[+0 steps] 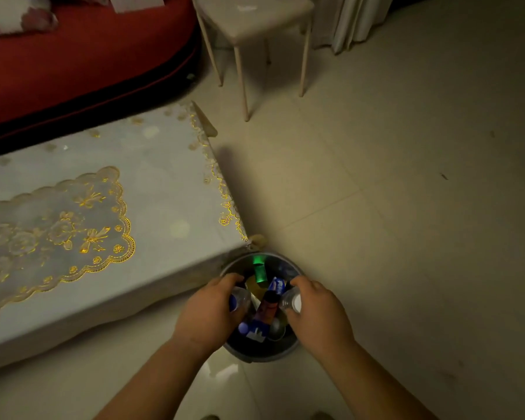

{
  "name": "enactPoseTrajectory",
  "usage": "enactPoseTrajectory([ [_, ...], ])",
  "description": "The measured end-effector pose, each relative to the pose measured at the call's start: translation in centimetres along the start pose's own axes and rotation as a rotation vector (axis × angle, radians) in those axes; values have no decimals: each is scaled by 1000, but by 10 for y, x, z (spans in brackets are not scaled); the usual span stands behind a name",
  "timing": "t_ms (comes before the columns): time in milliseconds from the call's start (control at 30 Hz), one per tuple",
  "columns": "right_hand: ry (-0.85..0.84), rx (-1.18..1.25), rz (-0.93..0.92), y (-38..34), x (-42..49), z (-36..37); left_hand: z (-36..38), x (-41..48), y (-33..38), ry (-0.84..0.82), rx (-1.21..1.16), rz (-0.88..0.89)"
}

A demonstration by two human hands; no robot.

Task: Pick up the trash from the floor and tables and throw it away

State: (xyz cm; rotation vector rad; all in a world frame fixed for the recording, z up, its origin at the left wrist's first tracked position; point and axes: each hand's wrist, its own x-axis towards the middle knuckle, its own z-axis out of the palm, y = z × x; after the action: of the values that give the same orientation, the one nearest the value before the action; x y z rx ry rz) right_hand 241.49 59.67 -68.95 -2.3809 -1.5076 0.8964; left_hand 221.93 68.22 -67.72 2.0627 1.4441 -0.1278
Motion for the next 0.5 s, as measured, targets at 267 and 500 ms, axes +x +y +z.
enactPoseTrajectory([
  [267, -23, -24, -1, 5, 10, 11, 16, 14, -15, -109, -10, 11],
  [500, -83, -21, 8, -22, -25, -58, -45, -21, 25, -52, 85, 17],
])
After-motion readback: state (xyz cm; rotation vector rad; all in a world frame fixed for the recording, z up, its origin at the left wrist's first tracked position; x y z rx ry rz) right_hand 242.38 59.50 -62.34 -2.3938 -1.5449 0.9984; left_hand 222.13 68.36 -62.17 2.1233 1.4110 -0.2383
